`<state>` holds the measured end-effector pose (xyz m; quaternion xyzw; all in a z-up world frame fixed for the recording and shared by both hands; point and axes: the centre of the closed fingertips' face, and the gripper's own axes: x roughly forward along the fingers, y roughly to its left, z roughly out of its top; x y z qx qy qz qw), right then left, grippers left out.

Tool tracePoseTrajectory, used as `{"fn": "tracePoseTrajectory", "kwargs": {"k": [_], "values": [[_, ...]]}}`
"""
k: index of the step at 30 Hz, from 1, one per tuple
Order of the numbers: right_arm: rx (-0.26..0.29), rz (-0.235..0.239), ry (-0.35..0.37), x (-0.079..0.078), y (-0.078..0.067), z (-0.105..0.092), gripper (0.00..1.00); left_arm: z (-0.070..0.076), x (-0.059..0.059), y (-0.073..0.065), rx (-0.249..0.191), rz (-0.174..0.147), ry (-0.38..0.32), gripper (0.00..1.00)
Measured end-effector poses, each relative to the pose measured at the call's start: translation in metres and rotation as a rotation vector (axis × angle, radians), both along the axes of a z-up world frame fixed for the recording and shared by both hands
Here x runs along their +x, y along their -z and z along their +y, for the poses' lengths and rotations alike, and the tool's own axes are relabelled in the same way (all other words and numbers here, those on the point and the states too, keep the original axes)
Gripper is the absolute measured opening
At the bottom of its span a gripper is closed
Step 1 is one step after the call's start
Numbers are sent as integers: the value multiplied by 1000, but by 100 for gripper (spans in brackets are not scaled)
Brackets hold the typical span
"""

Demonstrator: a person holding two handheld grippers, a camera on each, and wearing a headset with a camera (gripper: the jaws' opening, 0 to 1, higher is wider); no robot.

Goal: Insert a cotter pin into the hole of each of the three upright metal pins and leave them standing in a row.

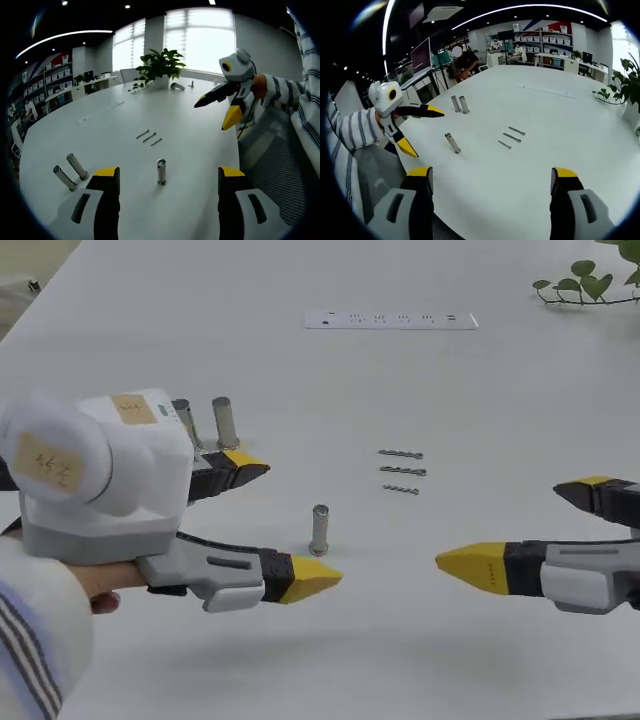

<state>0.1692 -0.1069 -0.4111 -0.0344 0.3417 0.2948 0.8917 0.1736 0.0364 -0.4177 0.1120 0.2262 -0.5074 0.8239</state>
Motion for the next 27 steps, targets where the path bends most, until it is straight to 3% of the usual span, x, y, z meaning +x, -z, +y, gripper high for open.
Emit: {"fn": "tracePoseTrajectory", "kwargs": {"k": [3, 7, 11, 18, 23, 25, 27], "values": [[30, 17, 9, 1, 1, 3, 95, 1, -5, 1, -18, 25, -7, 88], [40, 17, 5, 4, 2, 7, 94, 3, -8, 1, -22, 20, -16, 98], [17, 31, -19, 5, 7, 12, 94, 3, -11, 1, -42, 42, -29, 99], [-11, 11, -74, 15, 5, 18, 89, 5, -15, 2, -79, 61, -77, 99], [-37, 20, -137, 20, 6, 23, 84, 9, -17, 3, -77, 62, -106, 99], [-52, 51, -165, 20, 9, 23, 78, 12, -18, 3, -80, 65, -119, 99], [-48, 51, -177, 25, 8, 24, 75, 16, -17, 5, -61, 58, -136, 99]]}}
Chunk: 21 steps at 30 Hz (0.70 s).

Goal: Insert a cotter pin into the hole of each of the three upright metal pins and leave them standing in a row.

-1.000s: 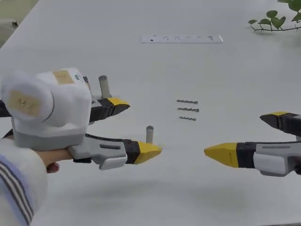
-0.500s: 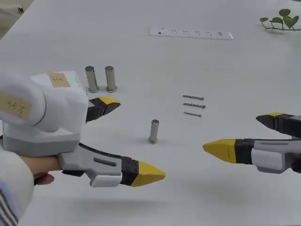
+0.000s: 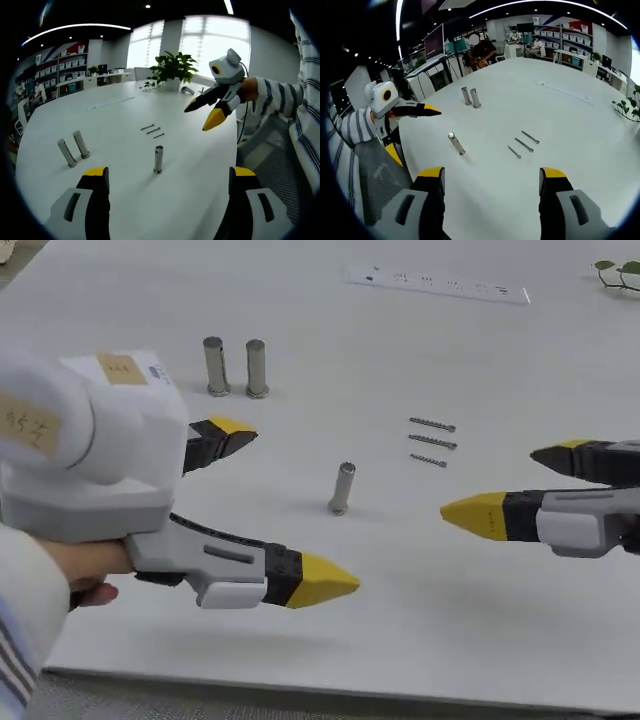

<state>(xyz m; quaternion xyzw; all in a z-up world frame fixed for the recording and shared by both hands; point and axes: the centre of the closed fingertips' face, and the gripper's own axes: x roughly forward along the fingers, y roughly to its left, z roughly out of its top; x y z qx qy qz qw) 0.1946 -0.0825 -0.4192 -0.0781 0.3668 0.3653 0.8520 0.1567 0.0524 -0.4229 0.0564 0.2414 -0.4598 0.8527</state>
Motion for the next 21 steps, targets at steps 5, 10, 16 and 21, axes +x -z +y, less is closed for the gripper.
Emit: {"fn": "tracePoseTrajectory", "kwargs": {"k": [5, 10, 16, 21], "values": [[-39, -14, -68, 11, 0, 0, 70, 10, 4, 5, 17, 9, -56, 99], [-56, -18, -133, 18, 0, 6, 58, 11, 3, 8, 18, 23, -70, 99], [-88, -22, -225, 22, 3, 16, 46, 8, 2, 8, -5, 32, -89, 95], [-156, -32, -297, 30, 11, 19, 42, 7, -1, 13, 10, 45, -77, 95]]}}
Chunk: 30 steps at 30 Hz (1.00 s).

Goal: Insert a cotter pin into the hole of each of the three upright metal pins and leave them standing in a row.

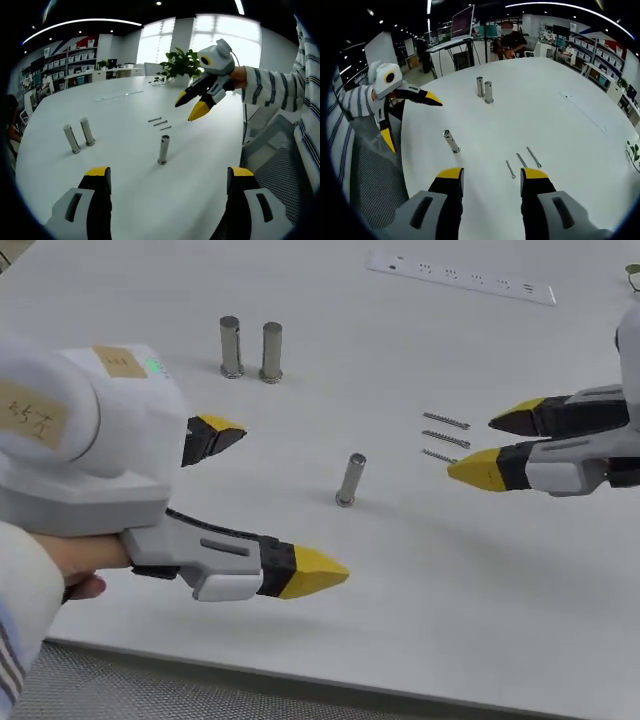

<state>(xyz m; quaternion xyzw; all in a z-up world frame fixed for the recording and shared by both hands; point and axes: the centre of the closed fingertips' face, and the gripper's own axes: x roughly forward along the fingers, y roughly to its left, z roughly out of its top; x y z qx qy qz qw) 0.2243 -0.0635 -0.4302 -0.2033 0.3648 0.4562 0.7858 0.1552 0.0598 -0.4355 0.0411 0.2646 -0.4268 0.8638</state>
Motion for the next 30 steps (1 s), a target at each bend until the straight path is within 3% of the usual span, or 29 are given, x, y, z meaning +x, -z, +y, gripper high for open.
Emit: {"fn": "tracePoseTrajectory", "kwargs": {"k": [4, 13, 17, 18, 30], "values": [[-67, 13, -58, 4, 8, 1, 34, 0, 2, -2, -14, -2, -6, 95], [-141, 29, -154, 15, 22, 8, 19, -6, 0, -5, -27, -6, 15, 94], [-173, 46, -171, 17, 29, 8, 18, -6, 0, -6, -36, -1, 16, 93], [-187, 45, -184, 26, 35, 5, 17, -6, -1, -6, -36, 0, 18, 93], [-258, 98, -220, 27, 54, -3, 10, -10, -3, -9, -51, 1, 22, 93]]}}
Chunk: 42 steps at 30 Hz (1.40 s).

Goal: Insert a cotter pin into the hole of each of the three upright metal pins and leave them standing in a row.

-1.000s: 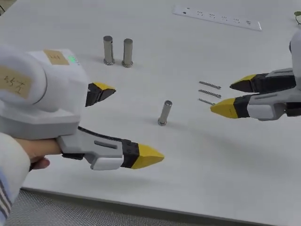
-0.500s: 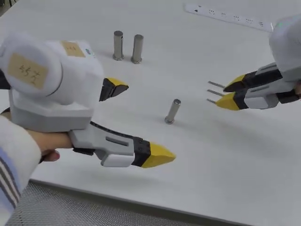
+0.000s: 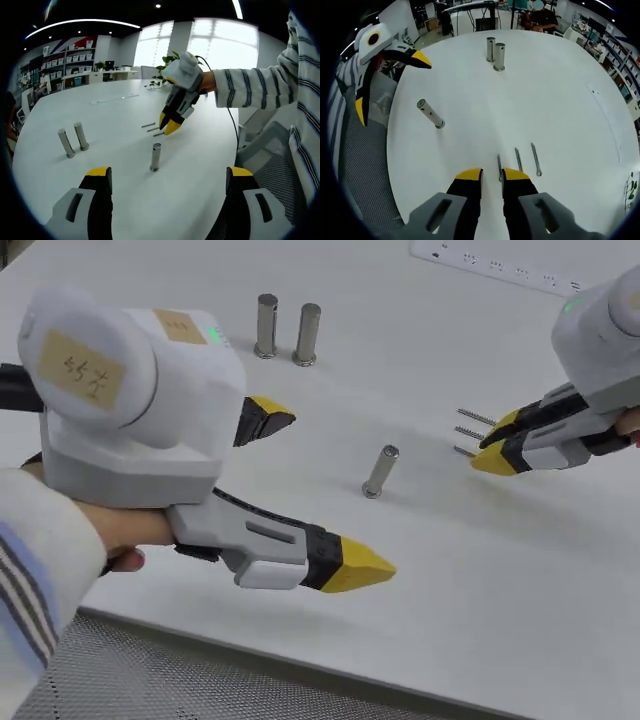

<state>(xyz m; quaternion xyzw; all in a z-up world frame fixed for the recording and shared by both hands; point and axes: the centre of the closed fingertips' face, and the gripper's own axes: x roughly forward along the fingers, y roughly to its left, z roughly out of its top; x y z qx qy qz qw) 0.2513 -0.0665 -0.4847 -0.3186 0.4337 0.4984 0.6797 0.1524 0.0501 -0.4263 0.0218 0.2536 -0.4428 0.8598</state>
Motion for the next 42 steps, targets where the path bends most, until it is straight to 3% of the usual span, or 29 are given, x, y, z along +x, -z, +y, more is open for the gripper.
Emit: {"fn": "tracePoseTrajectory", "kwargs": {"k": [19, 27, 30, 37, 42], "values": [[-36, 19, -25, 4, 10, -5, 2, 0, -1, 2, 3, 22, -17, 92], [-73, -25, -71, 6, 10, -6, 0, -3, -1, -1, 0, 20, -21, 92], [-87, -57, -109, 5, 9, -5, 0, -6, -3, -2, 3, 37, -22, 91], [-82, -78, -114, 4, 8, -6, 0, -13, -5, -7, 5, 33, -22, 91], [-75, -102, -111, 6, 8, -6, 0, -8, -3, -6, 3, 29, -25, 91]]}}
